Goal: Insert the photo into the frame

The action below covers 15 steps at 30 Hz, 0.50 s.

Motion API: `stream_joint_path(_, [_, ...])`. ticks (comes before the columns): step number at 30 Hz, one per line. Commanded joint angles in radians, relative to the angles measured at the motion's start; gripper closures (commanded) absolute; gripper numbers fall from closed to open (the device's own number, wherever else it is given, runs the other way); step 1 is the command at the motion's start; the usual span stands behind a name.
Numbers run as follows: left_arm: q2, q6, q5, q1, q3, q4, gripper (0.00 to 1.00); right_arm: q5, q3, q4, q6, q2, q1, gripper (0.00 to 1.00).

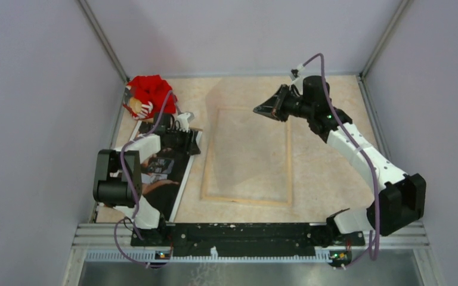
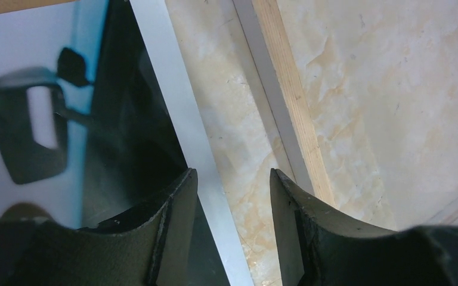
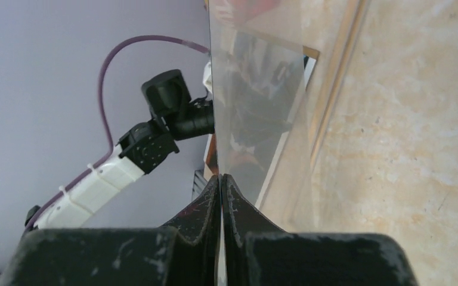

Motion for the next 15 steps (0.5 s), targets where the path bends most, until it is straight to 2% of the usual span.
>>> stream_joint_path(1, [-0.040, 0.023, 0.035, 0.004, -0.025, 0.058, 0.46, 0.064, -0.105, 0.221, 0.133, -0.062, 0.008, 1.00])
stream_joint_path(5, [-0.046, 0.042, 0.037, -0.003, -0.071, 0.118, 0.48, 0.084, -0.119, 0.229, 0.142, -0.062, 0.013, 1.00])
stream_joint_path(10, [-0.047, 0.069, -0.048, -0.049, -0.133, 0.225, 0.51, 0.101, -0.166, 0.258, 0.186, -0.072, 0.012, 1.00])
stream_joint_path(15, [-0.050, 0.074, -0.095, -0.100, -0.134, 0.237, 0.52, 0.123, -0.203, 0.279, 0.227, -0.099, 0.013, 1.00])
